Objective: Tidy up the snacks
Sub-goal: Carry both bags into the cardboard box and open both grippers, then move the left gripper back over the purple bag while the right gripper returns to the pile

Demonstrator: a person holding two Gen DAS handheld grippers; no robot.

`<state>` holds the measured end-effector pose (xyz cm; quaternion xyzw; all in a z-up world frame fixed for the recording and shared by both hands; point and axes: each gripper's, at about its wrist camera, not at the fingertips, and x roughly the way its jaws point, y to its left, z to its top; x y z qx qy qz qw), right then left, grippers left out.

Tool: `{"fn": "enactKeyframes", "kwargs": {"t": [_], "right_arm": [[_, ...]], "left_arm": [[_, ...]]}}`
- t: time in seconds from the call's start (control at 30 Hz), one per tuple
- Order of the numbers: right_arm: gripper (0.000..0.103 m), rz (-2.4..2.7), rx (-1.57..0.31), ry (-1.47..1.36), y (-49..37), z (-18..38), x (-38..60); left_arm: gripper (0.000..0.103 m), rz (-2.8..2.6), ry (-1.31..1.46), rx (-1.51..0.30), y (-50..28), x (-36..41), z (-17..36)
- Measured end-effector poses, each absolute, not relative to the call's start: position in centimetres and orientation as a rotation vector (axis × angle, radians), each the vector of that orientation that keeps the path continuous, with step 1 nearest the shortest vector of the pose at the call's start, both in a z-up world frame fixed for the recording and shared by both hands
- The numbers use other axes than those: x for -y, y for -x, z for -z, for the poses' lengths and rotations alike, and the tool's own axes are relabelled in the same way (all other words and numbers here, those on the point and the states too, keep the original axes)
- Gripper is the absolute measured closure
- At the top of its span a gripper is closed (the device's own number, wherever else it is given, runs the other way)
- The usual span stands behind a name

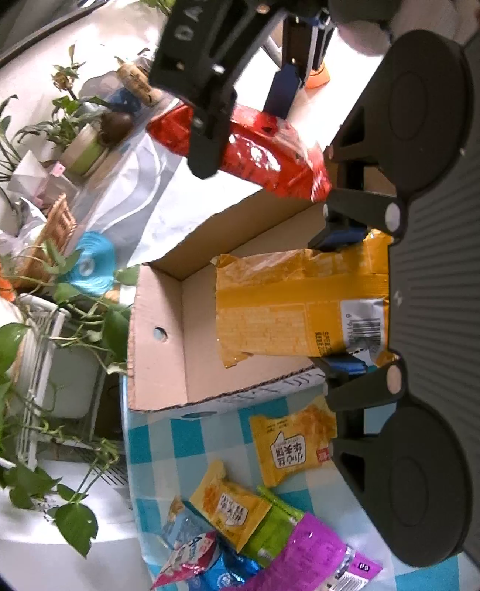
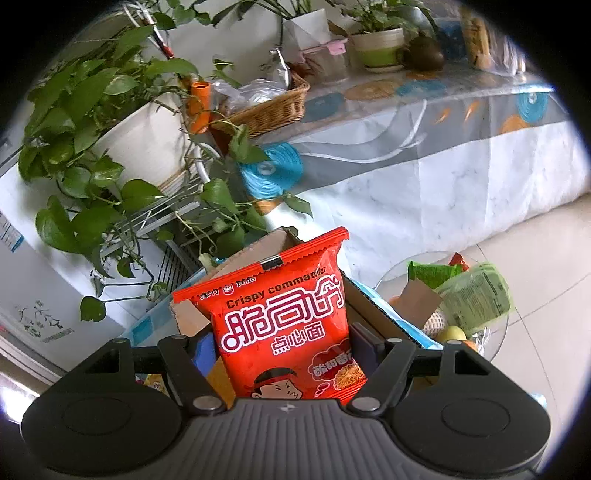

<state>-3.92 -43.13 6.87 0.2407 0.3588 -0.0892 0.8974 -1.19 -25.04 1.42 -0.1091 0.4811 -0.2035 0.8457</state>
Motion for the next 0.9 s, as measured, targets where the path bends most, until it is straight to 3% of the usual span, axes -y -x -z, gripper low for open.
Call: {"fn": "enactKeyframes", "kwargs": {"t": [0.2,0.9], "right_arm": [[0.013,0.219,-0.725,-0.540,4.0,-6.9,43.6],[0.009,0.077,-0.728,-0.456,2.4,-7.2,39.8]], "left_arm": [[0.023,0.423,0.219,-0.980,1.1,25.0,-2.1],[0.018,0.284,0.220,-0.980,0.2,14.5,-2.7]]}}
